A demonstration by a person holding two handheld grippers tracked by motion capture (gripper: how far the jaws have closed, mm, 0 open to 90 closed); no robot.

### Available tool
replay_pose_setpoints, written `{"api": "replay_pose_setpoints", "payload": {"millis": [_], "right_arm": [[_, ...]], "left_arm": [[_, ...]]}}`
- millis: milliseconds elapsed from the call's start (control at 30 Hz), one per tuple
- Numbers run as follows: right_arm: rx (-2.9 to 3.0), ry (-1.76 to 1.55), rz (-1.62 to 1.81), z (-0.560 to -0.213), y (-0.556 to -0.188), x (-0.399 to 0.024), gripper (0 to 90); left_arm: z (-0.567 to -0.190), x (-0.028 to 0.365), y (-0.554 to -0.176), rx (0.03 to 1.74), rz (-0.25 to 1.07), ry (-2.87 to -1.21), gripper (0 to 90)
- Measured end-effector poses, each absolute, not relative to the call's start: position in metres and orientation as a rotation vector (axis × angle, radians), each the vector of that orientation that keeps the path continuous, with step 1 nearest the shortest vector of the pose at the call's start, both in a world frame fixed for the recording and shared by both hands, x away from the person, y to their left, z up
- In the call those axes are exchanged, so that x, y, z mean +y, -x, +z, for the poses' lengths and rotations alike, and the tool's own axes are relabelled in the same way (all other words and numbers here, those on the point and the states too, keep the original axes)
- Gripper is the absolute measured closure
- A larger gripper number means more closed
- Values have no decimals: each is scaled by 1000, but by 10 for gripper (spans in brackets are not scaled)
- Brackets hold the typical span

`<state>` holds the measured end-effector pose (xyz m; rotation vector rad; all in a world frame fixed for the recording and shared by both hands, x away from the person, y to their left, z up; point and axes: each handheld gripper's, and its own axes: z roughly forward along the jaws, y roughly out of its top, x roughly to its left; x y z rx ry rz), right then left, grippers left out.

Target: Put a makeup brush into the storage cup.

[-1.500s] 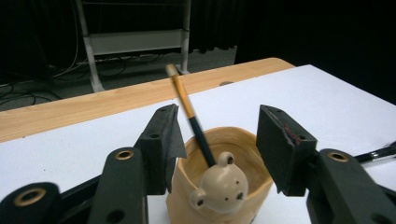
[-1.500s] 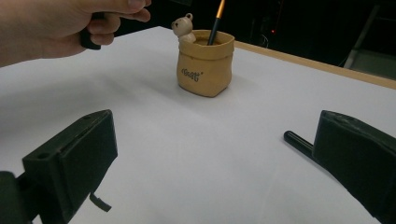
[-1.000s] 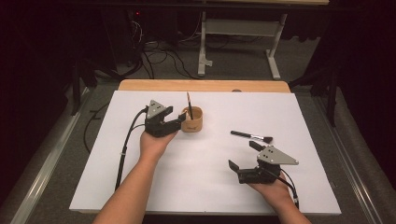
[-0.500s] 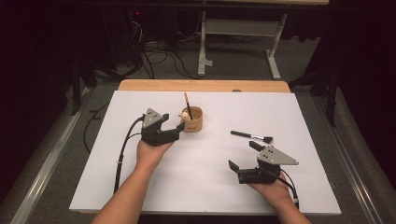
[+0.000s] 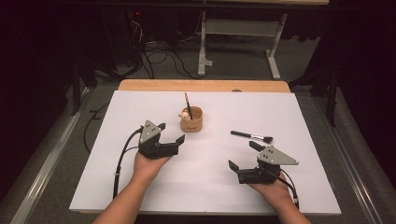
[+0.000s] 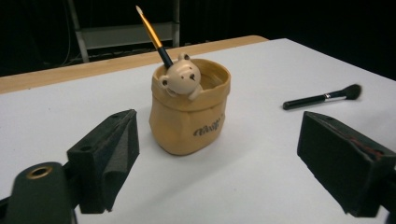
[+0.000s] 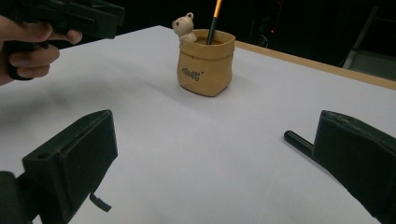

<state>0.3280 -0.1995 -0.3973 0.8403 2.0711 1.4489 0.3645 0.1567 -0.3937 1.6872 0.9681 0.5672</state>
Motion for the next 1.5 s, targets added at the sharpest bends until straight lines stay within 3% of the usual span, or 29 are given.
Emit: {"api": "replay_pose_setpoints", "payload": {"millis": [367, 700, 1267, 1500], "right_arm": [[2064, -842, 1455, -396, -327, -201, 12], [2054, -850, 1462, -395, -326, -201, 11], [2017, -890, 1462, -391, -325, -205, 10], [2005, -877, 1442, -389, -323, -205, 10]], "left_arm": [[-397, 167, -336, 939, 563, -1694, 5], [-404, 168, -315, 886, 560, -1712, 2], [-407, 171, -308, 836, 481, -1677, 2], [-402, 172, -307, 805, 509, -1690, 2]]}}
